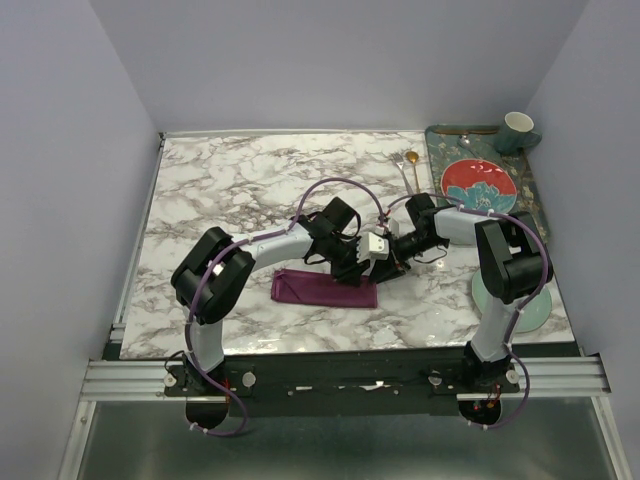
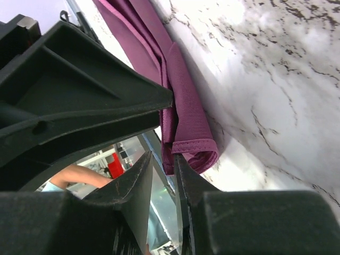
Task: Fold the napkin into a case and place the utensils inside
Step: Pick up the top corner of the smaller rectangle folded napkin from the center of the board.
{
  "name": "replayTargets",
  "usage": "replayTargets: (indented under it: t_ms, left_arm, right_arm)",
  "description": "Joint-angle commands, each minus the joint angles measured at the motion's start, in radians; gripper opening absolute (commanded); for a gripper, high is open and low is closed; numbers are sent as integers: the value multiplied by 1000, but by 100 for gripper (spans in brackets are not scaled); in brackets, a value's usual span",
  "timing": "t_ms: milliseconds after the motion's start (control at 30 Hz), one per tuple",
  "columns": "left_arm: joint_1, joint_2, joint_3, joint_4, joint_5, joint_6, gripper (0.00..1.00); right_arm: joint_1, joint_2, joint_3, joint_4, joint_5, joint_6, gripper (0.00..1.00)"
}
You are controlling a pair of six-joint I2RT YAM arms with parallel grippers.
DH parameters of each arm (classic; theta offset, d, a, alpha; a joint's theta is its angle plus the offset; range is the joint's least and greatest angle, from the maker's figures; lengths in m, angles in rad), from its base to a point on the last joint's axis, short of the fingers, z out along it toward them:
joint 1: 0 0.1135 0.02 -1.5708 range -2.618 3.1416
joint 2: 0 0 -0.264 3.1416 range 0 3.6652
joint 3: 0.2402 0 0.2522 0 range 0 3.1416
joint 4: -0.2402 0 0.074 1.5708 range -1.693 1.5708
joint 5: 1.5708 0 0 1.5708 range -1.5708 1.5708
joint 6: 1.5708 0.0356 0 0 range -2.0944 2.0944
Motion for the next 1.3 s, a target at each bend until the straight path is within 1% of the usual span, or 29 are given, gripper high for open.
replayTargets:
  t_ms: [0, 233, 367, 433, 467, 667, 933, 1000, 1133, 1267]
  left_arm:
    - [-7, 13, 14, 26, 56, -10, 39]
    - [-7, 10, 3, 37, 79, -18, 33]
    - [-7, -7, -17, 58, 83, -16, 19]
    - [-7, -21, -24, 64, 79, -16, 15]
    - [-7, -26, -37, 69, 79, -18, 11]
    - [-7, -78, -92, 107, 39, -39, 0]
    - [-23, -150, -195, 227, -55, -120, 0]
    - [-27, -171, -224, 253, -78, -133, 0]
    - [-39, -188, -248, 256, -98, -148, 0]
    - [-50, -205, -270, 260, -118, -177, 0]
  right_arm:
    - [4, -24, 16, -14, -55, -14, 30]
    - [6, -27, 14, -5, -73, -13, 30]
    - [6, -21, 13, -5, -64, -12, 30]
    - [4, -19, 13, -5, -44, -11, 30]
    - [4, -16, 14, -5, -35, -9, 30]
    - [-2, -8, 33, -13, 14, 4, 35]
    - [-5, -20, 62, -19, 42, 17, 36]
    - [-5, -25, 59, -20, 66, 18, 35]
    - [12, -18, 51, -27, 115, 17, 28]
    - [38, -8, 49, -30, 146, 11, 25]
